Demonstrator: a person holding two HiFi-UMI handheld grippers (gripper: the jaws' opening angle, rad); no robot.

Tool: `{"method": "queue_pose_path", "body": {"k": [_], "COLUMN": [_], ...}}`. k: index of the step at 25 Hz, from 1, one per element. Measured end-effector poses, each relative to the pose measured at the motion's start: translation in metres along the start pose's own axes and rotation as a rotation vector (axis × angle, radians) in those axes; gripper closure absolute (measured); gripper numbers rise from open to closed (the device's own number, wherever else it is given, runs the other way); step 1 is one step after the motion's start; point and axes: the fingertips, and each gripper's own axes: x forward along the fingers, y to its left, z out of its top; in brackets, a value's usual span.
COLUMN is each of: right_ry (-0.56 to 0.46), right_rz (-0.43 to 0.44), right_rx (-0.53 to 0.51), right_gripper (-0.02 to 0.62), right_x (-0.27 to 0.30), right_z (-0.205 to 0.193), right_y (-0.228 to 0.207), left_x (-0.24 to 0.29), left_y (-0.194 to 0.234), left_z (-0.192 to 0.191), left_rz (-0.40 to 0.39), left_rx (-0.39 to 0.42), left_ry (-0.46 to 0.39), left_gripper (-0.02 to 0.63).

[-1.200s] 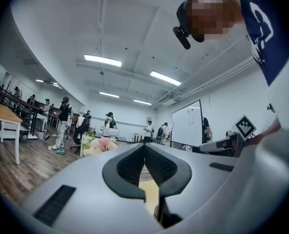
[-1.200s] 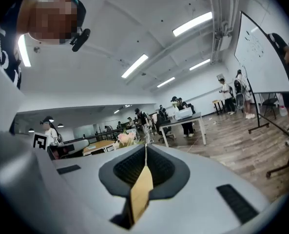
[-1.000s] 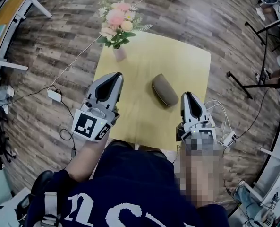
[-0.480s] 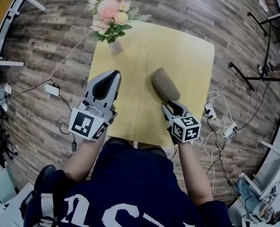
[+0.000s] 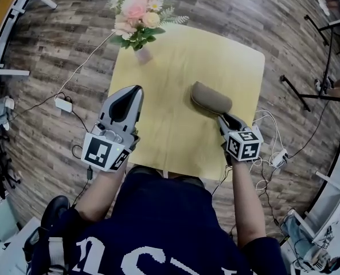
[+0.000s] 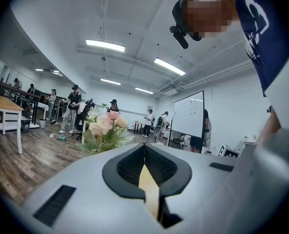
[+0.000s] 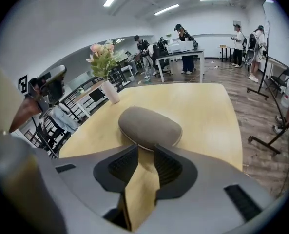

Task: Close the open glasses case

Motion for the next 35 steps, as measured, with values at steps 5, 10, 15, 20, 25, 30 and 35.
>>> {"method": "queue_pose_path", "body": {"k": [5, 10, 15, 20, 25, 30, 35], "right_ry": [-0.096, -0.102, -0.122, -0.017, 0.039, -0.045, -0.194], "right_rz": [-0.125, -0.109, -0.075, 0.158, 0.187, 0.127, 0.125], "right_rx": [0.057, -0.058, -0.163, -0.483, -0.529, -0.256, 0.165], "right_gripper": [0.402, 0.358, 0.348, 0.348, 0.348, 0.347, 0.348], "right_x": [-0.009, 0.02, 0.038, 0.039, 0.031, 0.029, 0.017], "right_z": [0.041, 0.076, 0.086, 0.062, 0.048, 0.049, 0.063], "right_y": [-0.042, -0.011, 0.008, 0.061, 0.061, 0.039, 0.015], "left_x": [-0.011, -0.015, -0.017, -0.02, -0.016, 0.022, 0.069], "left_y": [0.009, 0.011, 0.009, 0.009, 0.005, -0.011, -0.017], "left_z": [-0.001, -0.002, 0.003, 0.0, -0.009, -0.103, -0.178], "left_rz": [0.031, 0.05, 0.053, 0.059, 0.032, -0.129, -0.122], "left_rx": [0.001, -0.008, 0.0, -0.005, -0.011, -0.187, -0.416], "left_ry": [0.005, 0.007, -0.002, 0.004, 0.029, 0.245, 0.406], "left_gripper": [0.591, 0.591, 0.591, 0.591, 0.591, 0.588, 0.464]}}
